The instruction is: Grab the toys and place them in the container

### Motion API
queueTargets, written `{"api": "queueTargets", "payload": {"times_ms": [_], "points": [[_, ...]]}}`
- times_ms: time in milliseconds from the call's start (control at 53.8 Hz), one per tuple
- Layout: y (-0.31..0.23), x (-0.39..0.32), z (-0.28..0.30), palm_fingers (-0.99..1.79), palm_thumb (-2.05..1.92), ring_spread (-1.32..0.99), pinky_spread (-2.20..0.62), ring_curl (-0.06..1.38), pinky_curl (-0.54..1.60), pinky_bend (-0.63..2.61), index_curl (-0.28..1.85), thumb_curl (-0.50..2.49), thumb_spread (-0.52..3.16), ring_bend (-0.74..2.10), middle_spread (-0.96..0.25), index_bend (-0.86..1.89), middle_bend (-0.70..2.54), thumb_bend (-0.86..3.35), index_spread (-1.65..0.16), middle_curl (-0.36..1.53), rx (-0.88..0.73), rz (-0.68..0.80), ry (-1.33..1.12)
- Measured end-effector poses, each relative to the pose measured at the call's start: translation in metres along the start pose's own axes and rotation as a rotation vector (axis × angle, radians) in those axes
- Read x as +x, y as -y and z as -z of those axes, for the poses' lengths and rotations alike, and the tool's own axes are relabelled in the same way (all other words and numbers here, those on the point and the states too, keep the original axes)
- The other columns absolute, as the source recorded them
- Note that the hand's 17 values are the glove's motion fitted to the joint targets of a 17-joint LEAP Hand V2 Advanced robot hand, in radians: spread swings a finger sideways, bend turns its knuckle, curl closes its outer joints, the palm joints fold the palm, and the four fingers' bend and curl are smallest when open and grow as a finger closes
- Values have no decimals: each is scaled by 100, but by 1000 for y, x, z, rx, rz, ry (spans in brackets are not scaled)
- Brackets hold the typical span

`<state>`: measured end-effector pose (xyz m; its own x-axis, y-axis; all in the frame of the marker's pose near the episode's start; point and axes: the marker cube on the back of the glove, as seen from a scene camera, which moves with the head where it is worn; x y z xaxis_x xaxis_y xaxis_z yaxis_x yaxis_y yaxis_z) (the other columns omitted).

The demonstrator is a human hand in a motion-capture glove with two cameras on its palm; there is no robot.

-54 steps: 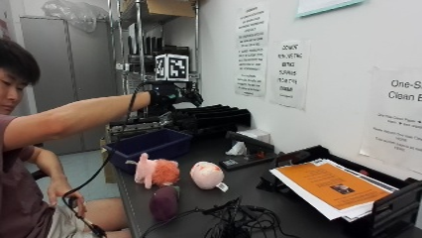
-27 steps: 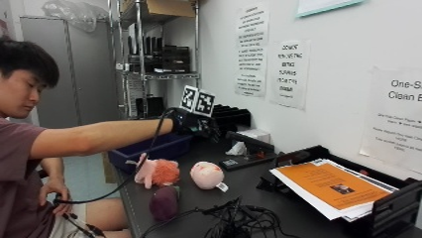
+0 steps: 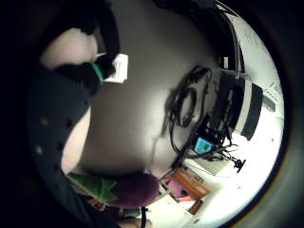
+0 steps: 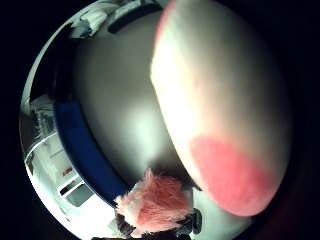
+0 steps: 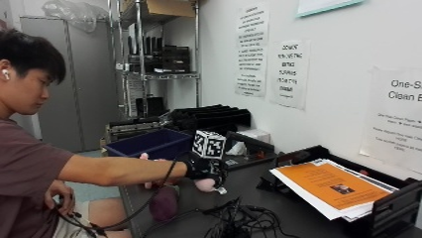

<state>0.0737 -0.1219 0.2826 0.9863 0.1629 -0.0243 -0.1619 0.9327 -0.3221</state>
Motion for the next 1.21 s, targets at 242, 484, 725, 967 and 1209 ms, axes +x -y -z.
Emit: {"api": "queueTargets", "payload": {"times_ms": [242, 484, 725, 967, 1209], "points": [[-9, -10, 36, 102, 62, -26, -26, 42, 36, 100, 26, 52, 100, 98, -18, 41, 69, 24, -33, 37, 168, 17, 73], [-47, -56, 159, 99, 66, -40, -32, 55, 44, 106, 46, 66, 69, 114, -28, 72, 104, 19, -40, 58, 251, 108, 22], [-82, -128, 246, 85, 66, -44, -34, 65, 53, 118, 64, 77, 51, 127, -30, 88, 119, 15, -43, 72, 313, 196, -10], [-105, -279, 260, 74, 67, -44, -33, 72, 59, 128, 80, 86, 41, 136, -30, 96, 127, 12, -44, 82, 308, 406, -81], [-119, -368, 225, 64, 69, -43, -33, 77, 62, 135, 93, 93, 35, 141, -30, 97, 130, 9, -44, 88, 308, 621, 4]]}}
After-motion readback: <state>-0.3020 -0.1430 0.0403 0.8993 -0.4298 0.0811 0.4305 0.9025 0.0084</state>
